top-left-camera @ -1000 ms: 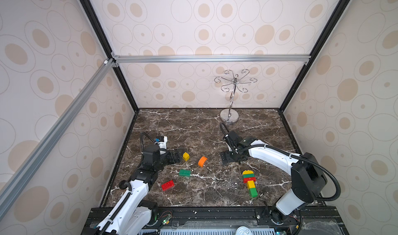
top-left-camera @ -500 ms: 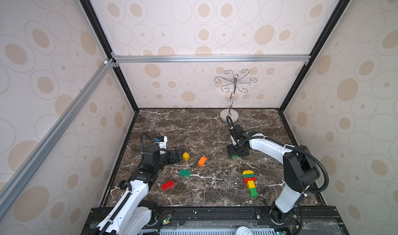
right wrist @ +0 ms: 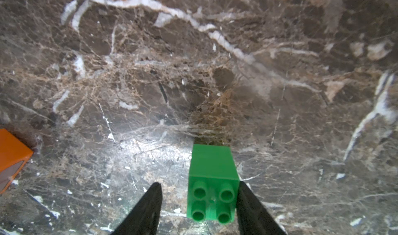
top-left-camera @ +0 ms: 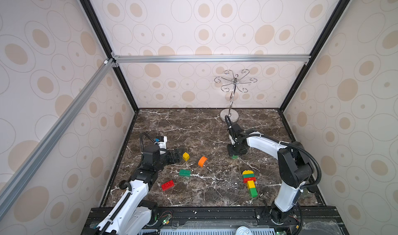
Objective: Assemble an ice cream with lego
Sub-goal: Move the lego brick at the center of the board.
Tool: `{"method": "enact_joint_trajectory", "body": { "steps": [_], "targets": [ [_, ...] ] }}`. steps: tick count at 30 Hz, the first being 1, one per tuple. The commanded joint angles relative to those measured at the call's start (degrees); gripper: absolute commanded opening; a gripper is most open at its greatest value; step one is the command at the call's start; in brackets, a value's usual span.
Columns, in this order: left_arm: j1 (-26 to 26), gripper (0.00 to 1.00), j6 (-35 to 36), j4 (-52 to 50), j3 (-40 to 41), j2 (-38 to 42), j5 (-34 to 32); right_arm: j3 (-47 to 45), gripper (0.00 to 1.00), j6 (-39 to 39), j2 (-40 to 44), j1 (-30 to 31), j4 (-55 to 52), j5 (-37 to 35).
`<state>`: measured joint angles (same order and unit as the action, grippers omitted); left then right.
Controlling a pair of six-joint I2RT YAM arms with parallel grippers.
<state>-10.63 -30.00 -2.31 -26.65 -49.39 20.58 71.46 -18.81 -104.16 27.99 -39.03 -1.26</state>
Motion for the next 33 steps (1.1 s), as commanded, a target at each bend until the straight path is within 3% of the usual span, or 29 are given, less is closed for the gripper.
{"method": "enact_joint_trajectory", "body": {
  "steps": [1,8,16,21,33],
  "targets": [
    [0.35,1.00,-0.24,-0.77,-0.26,0.93,-0.40,0.92,0.52,0.08,-1.09,-0.26,-0.79,-0.63],
    [0.35,1.00,-0.28,-0.66,-0.24,1.12,-0.43,1.49,0.48,0.09,-2.32,-0.30,-1.67,-1.11],
    [0.35,1.00,-0.46,-0.63,-0.08,1.47,-0.57,0.94,0.23,-0.83,-2.02,0.17,-1.97,-0.28],
    [0.35,1.00,-0.70,-0.24,0.02,1.46,-0.49,-0.20,0.18,-2.59,0.10,1.79,-3.00,-0.54],
    [0.35,1.00,-1.03,-0.31,0.29,2.90,-0.62,-4.57,0.07,-16.39,3.01,12.08,-4.90,-1.59]
  ]
}}
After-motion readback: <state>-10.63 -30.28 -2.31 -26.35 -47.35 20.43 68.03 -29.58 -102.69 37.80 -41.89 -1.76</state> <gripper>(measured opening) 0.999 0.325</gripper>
